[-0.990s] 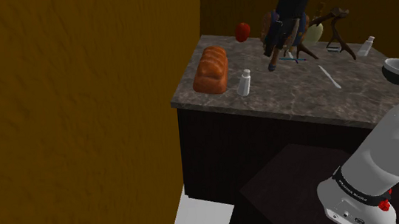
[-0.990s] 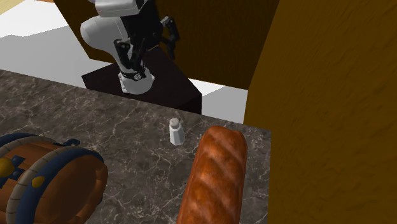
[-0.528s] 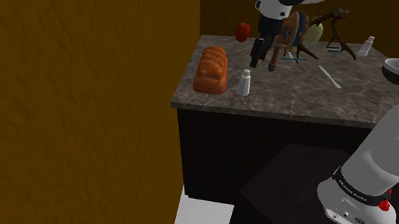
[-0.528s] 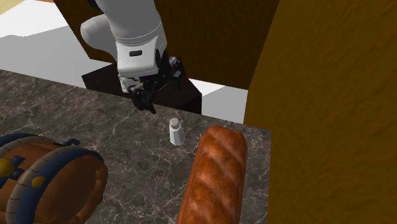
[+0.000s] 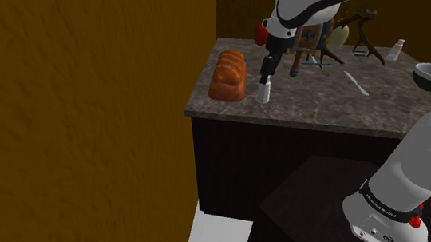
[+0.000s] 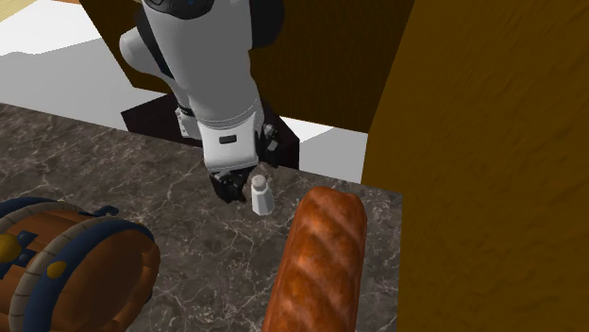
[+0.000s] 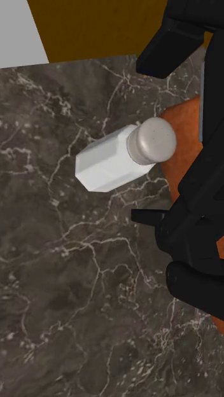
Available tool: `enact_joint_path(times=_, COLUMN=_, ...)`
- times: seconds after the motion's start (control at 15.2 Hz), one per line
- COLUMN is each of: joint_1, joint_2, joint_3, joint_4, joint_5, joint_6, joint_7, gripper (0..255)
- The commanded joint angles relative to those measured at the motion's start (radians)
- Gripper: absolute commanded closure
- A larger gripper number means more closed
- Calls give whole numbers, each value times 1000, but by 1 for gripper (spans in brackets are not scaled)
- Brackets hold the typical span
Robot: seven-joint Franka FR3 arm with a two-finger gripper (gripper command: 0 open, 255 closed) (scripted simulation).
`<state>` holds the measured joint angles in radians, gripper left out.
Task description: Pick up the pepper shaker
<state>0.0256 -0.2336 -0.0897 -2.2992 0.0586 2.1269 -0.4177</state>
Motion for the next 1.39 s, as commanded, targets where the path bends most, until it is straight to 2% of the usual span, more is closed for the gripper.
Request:
enact_joint_path(times=0.0, joint_1=0, joint_2=11, joint_3=-1, joint_4=-15, joint_5=2, joint_6=26, joint_7=-5, gripper=0)
enact_joint_path(times=0.26, joint_1=1, joint_2=25, joint_3=-2, joint_4=-37, joint_5=5, joint_6=62, joint_7=-8, gripper=0)
enact_joint_path(times=0.33, joint_1=0, joint_2=26, joint_3=-2, joint_4=-37, joint_5=5, joint_6=63, joint_7=-9, gripper=255)
enact_joint_path(times=0.92, joint_1=1, joint_2=25, joint_3=-2, joint_4=-37, joint_5=5, joint_6=62, joint_7=-8, gripper=255)
enact_joint_path(times=1.32, joint_1=0, joint_2=-5, joint_3=-1, joint_4=17, joint_5=-1, joint_6=-21, joint_7=0, gripper=255)
